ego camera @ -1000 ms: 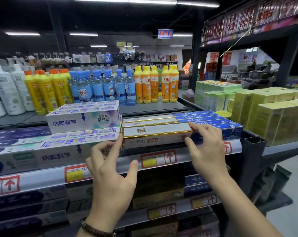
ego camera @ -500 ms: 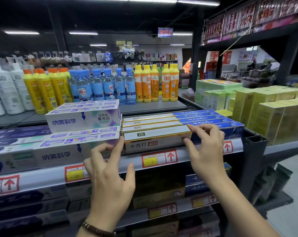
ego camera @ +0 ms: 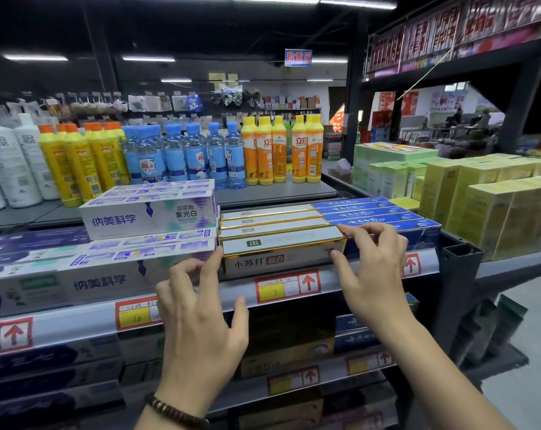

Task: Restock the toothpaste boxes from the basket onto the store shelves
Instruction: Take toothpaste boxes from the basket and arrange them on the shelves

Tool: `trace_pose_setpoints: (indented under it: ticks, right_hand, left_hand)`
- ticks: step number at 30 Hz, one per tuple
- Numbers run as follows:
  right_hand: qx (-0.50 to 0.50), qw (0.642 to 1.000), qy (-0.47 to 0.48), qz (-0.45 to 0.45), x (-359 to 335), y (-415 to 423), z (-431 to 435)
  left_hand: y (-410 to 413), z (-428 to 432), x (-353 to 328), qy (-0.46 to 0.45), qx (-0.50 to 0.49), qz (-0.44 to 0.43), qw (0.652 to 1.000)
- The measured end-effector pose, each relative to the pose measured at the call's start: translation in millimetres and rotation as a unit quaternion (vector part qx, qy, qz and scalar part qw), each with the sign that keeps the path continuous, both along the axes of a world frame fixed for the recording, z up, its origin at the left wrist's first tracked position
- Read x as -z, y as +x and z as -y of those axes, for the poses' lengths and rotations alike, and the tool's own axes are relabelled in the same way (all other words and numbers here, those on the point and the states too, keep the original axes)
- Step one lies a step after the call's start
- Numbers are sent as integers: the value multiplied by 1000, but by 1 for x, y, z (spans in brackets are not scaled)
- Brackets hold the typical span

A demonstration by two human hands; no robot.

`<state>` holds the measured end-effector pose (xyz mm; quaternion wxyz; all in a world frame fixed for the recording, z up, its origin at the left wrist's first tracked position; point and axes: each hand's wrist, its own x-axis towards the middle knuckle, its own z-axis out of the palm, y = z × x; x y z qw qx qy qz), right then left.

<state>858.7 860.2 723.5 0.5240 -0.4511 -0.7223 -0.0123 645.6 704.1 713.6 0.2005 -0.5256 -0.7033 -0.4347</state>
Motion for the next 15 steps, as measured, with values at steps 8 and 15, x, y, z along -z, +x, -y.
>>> trace_pose_setpoints:
  ticks: [8,15]
  right_hand:
    - [11,999,-5,30,-1,1,2]
    - [29,998,-3,61,-4,1,2]
  left_hand:
    - [-3,-4,-8,9,-9,-63,998]
    - [-4,-12,-24,-21,-45,-181,982]
